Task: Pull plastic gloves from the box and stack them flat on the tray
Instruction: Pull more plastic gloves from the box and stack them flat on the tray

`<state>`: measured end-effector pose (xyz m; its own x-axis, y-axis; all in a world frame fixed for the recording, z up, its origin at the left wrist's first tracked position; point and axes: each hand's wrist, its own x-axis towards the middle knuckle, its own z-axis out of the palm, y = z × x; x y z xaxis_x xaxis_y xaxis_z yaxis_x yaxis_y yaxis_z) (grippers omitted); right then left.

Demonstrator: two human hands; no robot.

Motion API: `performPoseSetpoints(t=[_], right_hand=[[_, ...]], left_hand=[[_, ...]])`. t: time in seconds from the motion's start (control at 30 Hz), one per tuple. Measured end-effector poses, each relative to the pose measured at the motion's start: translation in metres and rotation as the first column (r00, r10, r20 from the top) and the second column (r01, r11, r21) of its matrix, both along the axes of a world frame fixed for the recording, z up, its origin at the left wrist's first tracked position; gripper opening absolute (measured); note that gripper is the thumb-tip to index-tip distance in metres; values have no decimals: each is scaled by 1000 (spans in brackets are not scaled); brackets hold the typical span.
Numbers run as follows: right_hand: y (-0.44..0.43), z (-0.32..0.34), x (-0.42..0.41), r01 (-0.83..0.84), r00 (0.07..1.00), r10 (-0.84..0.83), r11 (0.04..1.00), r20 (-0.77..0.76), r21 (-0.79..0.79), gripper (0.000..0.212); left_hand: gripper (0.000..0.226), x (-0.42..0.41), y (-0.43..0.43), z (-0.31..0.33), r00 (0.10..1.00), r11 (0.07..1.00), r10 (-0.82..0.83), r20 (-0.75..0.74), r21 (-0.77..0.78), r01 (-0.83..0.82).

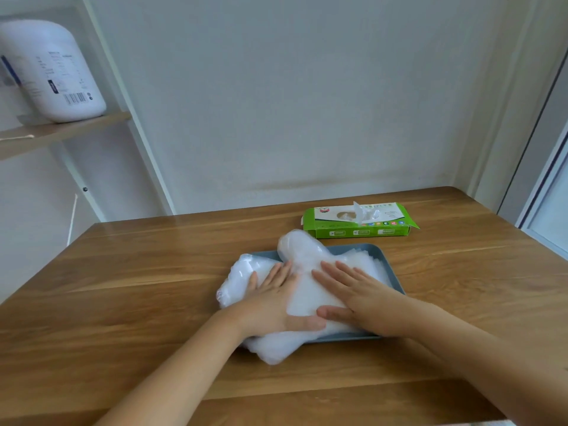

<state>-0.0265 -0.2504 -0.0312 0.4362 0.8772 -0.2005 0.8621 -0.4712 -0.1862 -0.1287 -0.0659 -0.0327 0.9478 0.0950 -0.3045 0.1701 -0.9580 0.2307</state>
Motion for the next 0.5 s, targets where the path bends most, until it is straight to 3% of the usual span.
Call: performPoseSetpoints(t=[0.13, 0.3, 0.37, 0.5], right_hand=[[-9, 9, 2, 1, 1000, -2, 994, -2, -111, 87], [-13, 18, 16, 17, 1000, -10, 970, 28, -244, 97], [-15, 20, 21, 20, 999, -12, 961, 32, -275, 100], [-14, 25, 27, 18, 990, 10, 980, 141, -199, 92]], left_hand=[[119, -5, 6, 5, 996, 1000, 19, -82, 25, -17], [116, -16, 15, 14, 984, 982, 83, -159, 180, -53], [104, -21, 22, 19, 976, 962, 95, -194, 270, -40], [93, -29, 26, 27, 970, 960, 103, -222, 278, -38]])
